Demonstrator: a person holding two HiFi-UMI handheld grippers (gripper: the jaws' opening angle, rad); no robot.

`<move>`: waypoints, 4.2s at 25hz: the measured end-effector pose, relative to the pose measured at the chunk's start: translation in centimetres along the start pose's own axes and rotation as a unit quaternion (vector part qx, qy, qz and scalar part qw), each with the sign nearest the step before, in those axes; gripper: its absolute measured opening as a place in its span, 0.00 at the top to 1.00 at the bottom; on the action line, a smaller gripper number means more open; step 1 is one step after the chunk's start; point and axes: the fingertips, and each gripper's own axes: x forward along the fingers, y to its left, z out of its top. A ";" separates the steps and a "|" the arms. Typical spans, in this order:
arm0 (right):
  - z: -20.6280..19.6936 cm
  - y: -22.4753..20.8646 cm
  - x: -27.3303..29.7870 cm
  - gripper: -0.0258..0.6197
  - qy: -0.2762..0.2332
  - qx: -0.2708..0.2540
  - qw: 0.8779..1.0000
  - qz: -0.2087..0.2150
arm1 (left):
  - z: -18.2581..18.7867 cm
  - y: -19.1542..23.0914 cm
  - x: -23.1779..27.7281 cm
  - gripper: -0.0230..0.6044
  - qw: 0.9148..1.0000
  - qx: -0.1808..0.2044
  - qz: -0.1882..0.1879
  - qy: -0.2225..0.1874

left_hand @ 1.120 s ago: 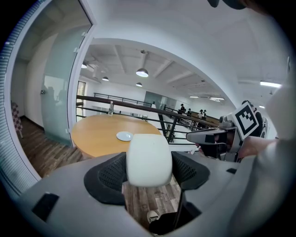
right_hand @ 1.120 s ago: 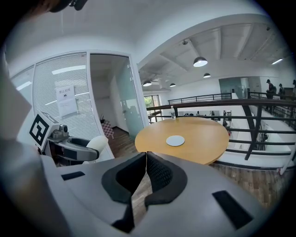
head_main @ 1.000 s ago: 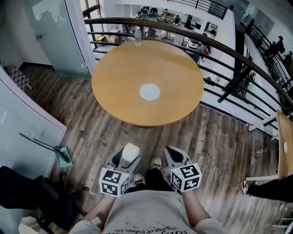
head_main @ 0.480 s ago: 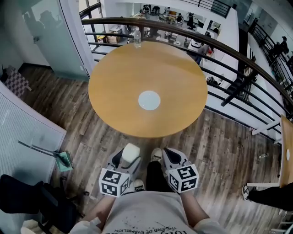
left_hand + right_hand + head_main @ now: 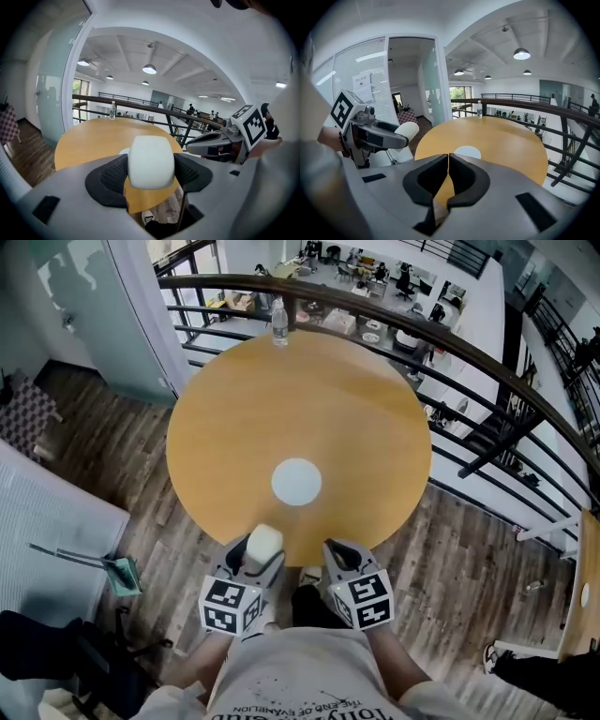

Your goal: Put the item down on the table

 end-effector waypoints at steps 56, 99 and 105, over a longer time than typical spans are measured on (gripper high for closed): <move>1.3 -11.3 17.1 0.92 0.041 0.100 0.994 -0.016 | 1.8 9.3 20.0 0.45 0.993 -0.023 -0.015 0.119; -3.4 -14.3 18.8 0.92 0.092 0.146 0.985 -0.017 | -6.2 11.0 31.7 0.45 0.972 0.041 -0.006 0.233; -3.6 -14.4 18.7 0.92 0.093 0.148 0.984 -0.017 | -6.6 11.1 31.9 0.45 0.970 0.039 -0.003 0.241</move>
